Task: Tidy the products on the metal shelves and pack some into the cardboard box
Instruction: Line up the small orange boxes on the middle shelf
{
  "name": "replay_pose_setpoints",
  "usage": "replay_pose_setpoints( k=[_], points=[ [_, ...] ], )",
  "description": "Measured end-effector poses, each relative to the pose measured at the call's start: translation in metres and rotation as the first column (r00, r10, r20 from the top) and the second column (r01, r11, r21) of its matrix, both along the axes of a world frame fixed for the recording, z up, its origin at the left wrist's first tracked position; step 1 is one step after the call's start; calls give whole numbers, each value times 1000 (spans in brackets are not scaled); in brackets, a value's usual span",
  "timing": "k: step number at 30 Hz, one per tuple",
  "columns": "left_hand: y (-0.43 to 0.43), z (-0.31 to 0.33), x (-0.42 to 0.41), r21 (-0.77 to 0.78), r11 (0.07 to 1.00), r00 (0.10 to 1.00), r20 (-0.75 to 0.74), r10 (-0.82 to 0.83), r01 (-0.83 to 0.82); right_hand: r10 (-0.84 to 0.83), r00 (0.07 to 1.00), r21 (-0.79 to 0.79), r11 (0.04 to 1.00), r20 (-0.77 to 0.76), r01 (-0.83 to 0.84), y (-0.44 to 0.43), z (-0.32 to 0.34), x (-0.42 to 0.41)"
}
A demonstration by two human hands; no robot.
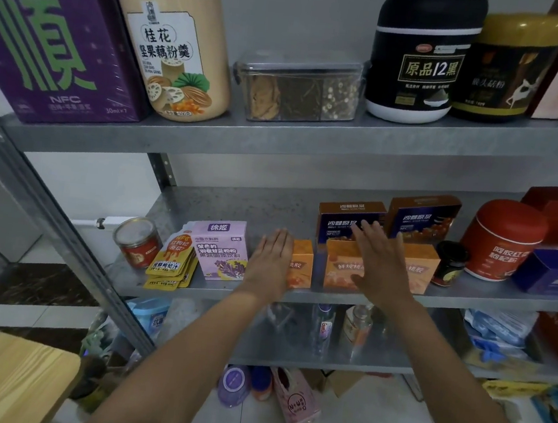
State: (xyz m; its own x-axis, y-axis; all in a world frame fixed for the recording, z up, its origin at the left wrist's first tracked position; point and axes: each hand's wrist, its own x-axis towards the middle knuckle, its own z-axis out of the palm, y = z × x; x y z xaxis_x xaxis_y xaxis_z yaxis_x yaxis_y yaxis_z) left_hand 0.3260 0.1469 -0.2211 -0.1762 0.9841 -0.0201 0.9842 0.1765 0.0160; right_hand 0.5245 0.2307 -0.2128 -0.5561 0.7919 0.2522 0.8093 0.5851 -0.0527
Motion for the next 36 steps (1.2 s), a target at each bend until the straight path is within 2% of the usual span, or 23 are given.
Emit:
replay_pose_setpoints(
  k=[2,3,6,8,10,12,14,16,17,19,21,22,25,27,29,31,33,34,36],
  points=[
    [-1,-1,2,-1,1000,1000,24,2,-2,-9,990,33,999,143,4,6,2,3],
    [-1,-1,2,-6,1000,1000,27,5,-4,4,986,40,999,166,-11,9,2,4],
    [1,4,2,-49,999,1000,5,5,-5,56,995,60,996,88,-61,14,5,3],
    [0,5,3,-58,998,1000,-26,5,-7,77,993,70,994,90,-84,16,7,-1],
    [-3,2,6,58,998,999,-32,-16,18,95,989,66,993,110,-103,18,10,-1],
    [-8,-3,12,256,964,996,29,-79,69,127,988,45,990,83,-131,21,8,3],
    [-12,-2,25,356,933,976,179,-128,57,144,986,-43,988,-87,-148,18,9,10],
    [-15,4,44,329,943,892,440,-101,-55,105,942,-209,962,-317,-178,11,20,19],
    [-17,8,54,298,948,815,573,-85,-110,82,922,-304,930,-379,-207,6,29,24],
    [-18,16,72,273,946,668,739,-88,-177,13,880,-508,812,-475,-286,-1,47,37],
    [-20,21,87,322,917,622,775,-113,-234,-79,812,-640,662,-578,-391,-8,63,51],
    [-20,21,93,335,903,614,782,-107,-268,-91,792,-654,625,-603,-426,-11,68,56],
    [-17,23,110,304,873,540,840,-57,-381,-138,746,-653,602,-652,-460,-21,75,66],
    [-16,23,117,264,869,502,864,-21,-418,-257,670,-674,553,-697,-490,-25,71,73],
    [-18,24,122,241,869,518,855,20,-433,-383,598,-706,466,-704,-533,-28,62,80],
    [-21,22,124,204,880,539,840,69,-430,-444,587,-736,414,-677,-536,-31,56,84],
    [-22,20,126,153,893,557,821,124,-424,-472,603,-765,437,-643,-473,-33,55,83],
    [-23,20,128,172,891,617,774,142,-421,-488,596,-767,476,-638,-430,-33,54,80],
    [-30,23,135,310,884,778,622,90,-350,-524,543,-744,568,-656,-351,-33,54,73]
  ],
)
